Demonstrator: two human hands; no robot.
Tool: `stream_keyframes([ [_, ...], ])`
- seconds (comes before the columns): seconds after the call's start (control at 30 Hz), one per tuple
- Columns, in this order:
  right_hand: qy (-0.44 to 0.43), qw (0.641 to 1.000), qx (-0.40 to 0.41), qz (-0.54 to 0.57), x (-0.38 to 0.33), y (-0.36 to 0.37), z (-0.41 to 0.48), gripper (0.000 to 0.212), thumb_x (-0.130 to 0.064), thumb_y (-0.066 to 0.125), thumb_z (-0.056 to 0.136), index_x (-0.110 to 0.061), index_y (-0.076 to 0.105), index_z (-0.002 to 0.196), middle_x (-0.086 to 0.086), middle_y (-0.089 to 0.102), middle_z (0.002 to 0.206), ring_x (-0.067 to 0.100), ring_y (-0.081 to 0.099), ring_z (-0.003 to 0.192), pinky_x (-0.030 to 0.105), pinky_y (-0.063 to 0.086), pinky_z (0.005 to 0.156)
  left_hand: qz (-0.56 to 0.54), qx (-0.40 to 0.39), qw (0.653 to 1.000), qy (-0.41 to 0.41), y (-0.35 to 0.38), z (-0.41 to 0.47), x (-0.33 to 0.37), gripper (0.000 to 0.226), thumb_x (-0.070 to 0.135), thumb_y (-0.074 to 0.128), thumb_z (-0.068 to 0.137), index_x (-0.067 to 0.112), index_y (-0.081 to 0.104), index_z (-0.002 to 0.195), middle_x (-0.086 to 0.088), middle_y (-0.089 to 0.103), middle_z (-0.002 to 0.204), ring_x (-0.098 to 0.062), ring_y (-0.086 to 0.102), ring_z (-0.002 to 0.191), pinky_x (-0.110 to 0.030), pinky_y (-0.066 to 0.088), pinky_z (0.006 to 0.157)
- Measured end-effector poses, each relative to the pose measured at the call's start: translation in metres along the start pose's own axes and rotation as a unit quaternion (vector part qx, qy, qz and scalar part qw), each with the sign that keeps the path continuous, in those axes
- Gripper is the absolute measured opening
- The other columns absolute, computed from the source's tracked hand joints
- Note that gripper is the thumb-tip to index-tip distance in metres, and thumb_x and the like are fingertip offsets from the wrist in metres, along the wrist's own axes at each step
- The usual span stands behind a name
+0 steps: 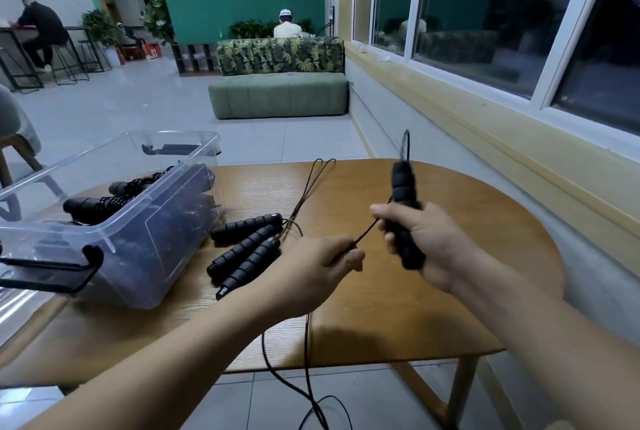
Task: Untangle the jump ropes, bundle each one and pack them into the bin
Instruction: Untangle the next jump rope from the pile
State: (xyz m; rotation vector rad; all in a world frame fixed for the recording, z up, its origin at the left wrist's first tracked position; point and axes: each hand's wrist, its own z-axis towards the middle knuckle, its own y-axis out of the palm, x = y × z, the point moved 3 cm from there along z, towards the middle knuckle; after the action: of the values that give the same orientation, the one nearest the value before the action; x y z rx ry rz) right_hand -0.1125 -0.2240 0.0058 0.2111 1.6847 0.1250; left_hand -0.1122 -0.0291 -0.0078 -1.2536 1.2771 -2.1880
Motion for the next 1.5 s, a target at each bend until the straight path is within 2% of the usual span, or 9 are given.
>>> stream_keyframes([
  [0.17,-0.002,0.992,0.090,0.083,-0.015,-0.044,0.017,0.017,-0.023,0.082,0.092,-0.014,0.069,0.100,0.001,0.071,0.081,0.009,0.060,0.060,0.020,0.050,0.053,-0.068,0.016,0.997,-0.041,-0.007,-0.001,-0.011,0.030,0.037,0.052,0.111,0.025,0.073,0.094,0.021,0.053,0.056,0.000,0.048,0.054,-0.026,0.032,0.057],
  [0.4,0.064,0.996,-0.057,0.004,0.008,-0.003,-0.006,0.038,-0.027,0.081,0.092,-0.003,0.070,0.120,0.005,0.070,0.084,0.011,0.057,0.064,0.022,0.050,0.057,-0.087,0.026,0.995,-0.044,-0.009,-0.003,-0.009,0.029,0.035,0.052,0.111,0.024,0.073,0.094,0.022,0.054,0.058,0.001,0.047,0.052,-0.029,0.033,0.057],
  [0.53,0.064,0.990,-0.121,-0.030,0.020,0.021,-0.020,0.027,-0.023,0.079,0.096,-0.004,0.069,0.113,0.007,0.067,0.085,0.012,0.056,0.066,0.025,0.046,0.060,-0.065,0.028,0.997,-0.025,-0.011,-0.003,0.000,0.026,0.027,0.051,0.112,0.022,0.066,0.091,0.035,0.057,0.062,0.009,0.051,0.058,-0.016,0.034,0.055],
  [0.87,0.000,0.997,0.058,0.052,-0.009,-0.019,0.010,0.014,-0.013,0.080,0.093,-0.014,0.066,0.092,0.002,0.066,0.076,0.009,0.056,0.058,0.020,0.047,0.051,-0.129,0.011,0.991,-0.043,-0.003,-0.002,-0.008,0.025,0.036,0.055,0.109,0.027,0.072,0.092,-0.008,0.058,0.065,-0.017,0.056,0.059,-0.041,0.047,0.059],
  [0.97,0.005,0.991,0.087,0.099,-0.012,-0.038,0.017,0.016,-0.017,0.081,0.092,-0.016,0.065,0.096,0.001,0.069,0.080,0.008,0.058,0.058,0.020,0.049,0.050,-0.114,0.020,0.992,-0.047,-0.006,-0.002,-0.008,0.025,0.036,0.055,0.109,0.027,0.072,0.092,-0.010,0.059,0.066,-0.020,0.057,0.061,-0.038,0.046,0.059],
  [1.1,0.036,0.997,0.004,0.062,-0.005,-0.019,0.005,0.024,-0.024,0.080,0.094,-0.012,0.072,0.113,0.002,0.071,0.085,0.010,0.056,0.065,0.021,0.050,0.057,-0.117,0.030,0.992,-0.044,-0.007,-0.001,-0.007,0.025,0.033,0.056,0.108,0.025,0.071,0.091,-0.012,0.059,0.065,-0.030,0.062,0.063,-0.043,0.048,0.058],
  [1.27,0.075,0.986,-0.139,-0.048,0.008,0.017,-0.014,0.025,-0.024,0.078,0.096,-0.006,0.067,0.111,0.006,0.064,0.082,0.012,0.054,0.065,0.025,0.044,0.060,-0.088,0.033,0.995,-0.016,-0.005,0.000,-0.005,0.022,0.028,0.056,0.109,0.024,0.071,0.093,0.012,0.057,0.062,-0.001,0.050,0.055,-0.030,0.039,0.056],
  [1.33,0.071,0.987,-0.132,-0.052,0.009,0.021,-0.015,0.024,-0.022,0.078,0.096,-0.006,0.065,0.108,0.006,0.062,0.080,0.012,0.053,0.063,0.024,0.045,0.058,-0.084,0.034,0.996,-0.011,-0.004,0.000,-0.003,0.021,0.025,0.056,0.109,0.024,0.070,0.094,0.022,0.057,0.064,0.001,0.050,0.057,-0.022,0.036,0.057],
  [1.5,0.069,0.987,-0.122,-0.080,0.007,0.020,-0.018,0.019,-0.024,0.079,0.095,-0.008,0.070,0.099,0.005,0.064,0.077,0.012,0.053,0.060,0.023,0.045,0.057,-0.067,0.052,0.996,-0.007,-0.004,-0.001,-0.006,0.023,0.028,0.055,0.109,0.032,0.063,0.088,0.015,0.058,0.063,-0.003,0.053,0.056,-0.037,0.047,0.058],
])
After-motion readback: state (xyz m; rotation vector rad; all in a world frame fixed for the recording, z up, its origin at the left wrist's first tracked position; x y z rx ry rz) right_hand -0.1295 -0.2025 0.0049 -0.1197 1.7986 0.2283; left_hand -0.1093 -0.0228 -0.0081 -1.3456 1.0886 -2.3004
